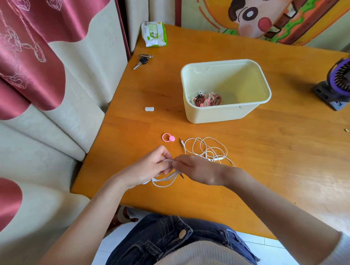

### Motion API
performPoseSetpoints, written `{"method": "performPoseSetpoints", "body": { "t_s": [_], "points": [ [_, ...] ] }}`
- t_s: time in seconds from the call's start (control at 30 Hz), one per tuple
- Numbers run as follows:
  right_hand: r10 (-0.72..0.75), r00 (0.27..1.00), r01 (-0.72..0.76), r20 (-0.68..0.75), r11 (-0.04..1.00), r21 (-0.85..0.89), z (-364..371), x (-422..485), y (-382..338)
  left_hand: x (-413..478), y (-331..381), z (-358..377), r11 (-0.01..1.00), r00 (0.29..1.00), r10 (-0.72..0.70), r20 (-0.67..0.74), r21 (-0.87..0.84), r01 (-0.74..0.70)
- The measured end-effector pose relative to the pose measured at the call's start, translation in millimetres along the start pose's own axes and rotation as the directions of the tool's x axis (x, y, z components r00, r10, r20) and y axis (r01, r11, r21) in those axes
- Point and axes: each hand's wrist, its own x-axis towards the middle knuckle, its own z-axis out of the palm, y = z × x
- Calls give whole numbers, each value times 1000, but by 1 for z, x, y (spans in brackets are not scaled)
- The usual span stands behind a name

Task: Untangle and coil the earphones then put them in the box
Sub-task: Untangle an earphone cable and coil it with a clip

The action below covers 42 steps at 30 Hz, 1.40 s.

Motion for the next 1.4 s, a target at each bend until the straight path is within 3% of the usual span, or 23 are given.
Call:
{"method": "performPoseSetpoints", "body": {
  "t_s": [0.13, 0.27, 0.37, 0.47, 0.6, 0.87, 1.0, 1.17, 1.4],
  "points": [
    [-2, 997, 6, 75, 998, -55, 0, -1, -1, 4, -1, 3, 1000, 1000, 9, -5, 19, -9],
    [28, 999, -28, -18, 1000, 12, -2, 0, 1, 9, -7, 5, 999, 985, 44, -169, -17, -47],
    [58, 995, -48, -80, 992, 120, -7, 1, 4, 10, -16, 3, 997, 962, 66, -265, -23, -75],
    [97, 988, -52, -123, 943, 327, -9, 2, 9, 9, -23, 7, 995, 949, 85, -304, 76, -65],
    [127, 981, -44, -150, 885, 464, -4, 4, 13, 6, -22, 19, 986, 972, 90, -216, 154, -57],
    [153, 963, -29, -222, 877, 479, 10, 5, 20, 8, -16, 30, 983, 992, -13, -124, 182, 35],
    [147, 957, -11, -251, 881, 473, 12, 4, 20, 9, -17, 31, 993, 996, -44, -81, 105, 53],
    [145, 949, -5, -279, 895, 447, 12, 5, 22, 11, -21, 34, 989, 985, -126, -117, 59, 134],
    [107, 924, 25, -366, 941, 338, 7, 6, 22, 16, -24, 33, 988, 961, -107, -256, 78, 131]
  ]
}}
